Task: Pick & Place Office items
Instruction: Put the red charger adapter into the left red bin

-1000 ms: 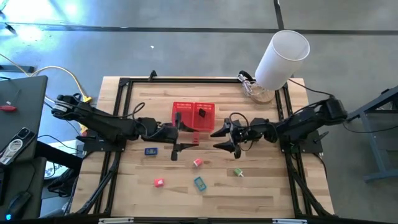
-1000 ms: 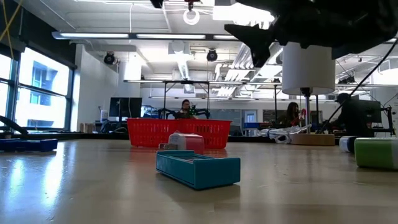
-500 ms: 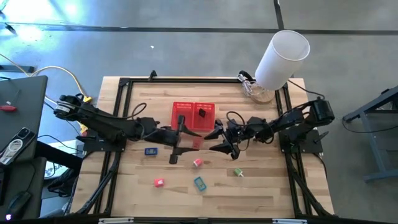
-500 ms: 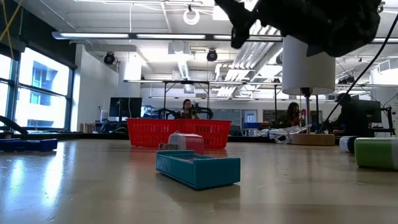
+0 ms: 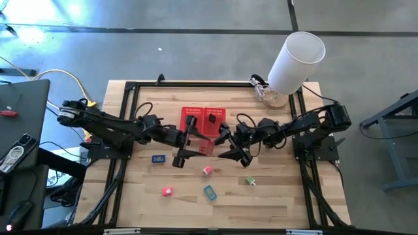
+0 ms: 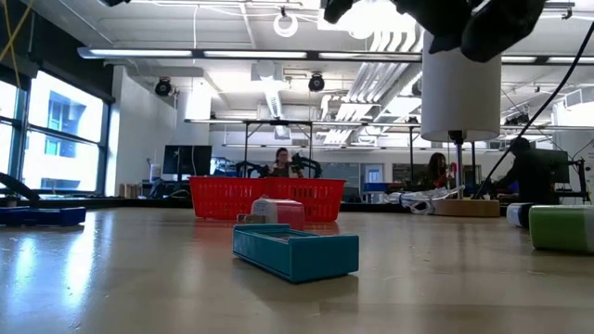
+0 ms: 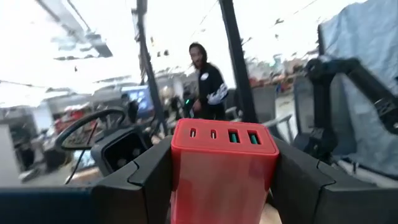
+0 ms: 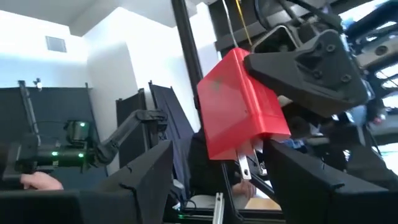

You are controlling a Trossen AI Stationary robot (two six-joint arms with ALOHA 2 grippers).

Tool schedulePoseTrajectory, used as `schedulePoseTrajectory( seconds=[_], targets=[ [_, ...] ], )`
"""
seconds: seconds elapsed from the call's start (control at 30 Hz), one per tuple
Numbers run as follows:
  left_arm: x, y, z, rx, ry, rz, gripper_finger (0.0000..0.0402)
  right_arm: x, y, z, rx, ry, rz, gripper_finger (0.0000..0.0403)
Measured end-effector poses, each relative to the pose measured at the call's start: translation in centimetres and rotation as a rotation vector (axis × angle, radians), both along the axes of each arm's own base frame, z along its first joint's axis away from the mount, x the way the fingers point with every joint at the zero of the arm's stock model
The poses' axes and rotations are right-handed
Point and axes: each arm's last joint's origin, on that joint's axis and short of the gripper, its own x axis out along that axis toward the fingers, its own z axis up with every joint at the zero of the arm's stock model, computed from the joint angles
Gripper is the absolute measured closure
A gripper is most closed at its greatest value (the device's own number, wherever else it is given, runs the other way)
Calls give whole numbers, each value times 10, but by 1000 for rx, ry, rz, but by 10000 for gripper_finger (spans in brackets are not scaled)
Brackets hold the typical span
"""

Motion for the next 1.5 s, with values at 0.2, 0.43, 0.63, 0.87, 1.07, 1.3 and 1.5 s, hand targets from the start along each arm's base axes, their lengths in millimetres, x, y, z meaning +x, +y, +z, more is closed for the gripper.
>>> schedulePoseTrajectory(
  seconds=[0.2,0.43,0.63,0.87,1.07,1.3,1.5],
  targets=[
    [2,4,0,-7,-42,-61,200,3,-4,1,3,25,-15,165],
    [7,8,-5,6,-26,-53,200,5,-4,-2,-7,47,-32,165],
    [20,16,-18,-3,-5,-39,200,6,-4,-2,-26,56,-7,165],
    [25,22,-25,-13,32,-110,200,7,-2,-4,-55,79,37,165],
    [25,21,-29,22,73,-185,200,7,-1,-5,-67,83,66,165],
    [27,21,-38,42,161,-210,200,9,-1,-12,-95,144,70,165],
    [27,20,-40,49,176,-233,200,9,0,-14,-117,158,57,165]
  ],
)
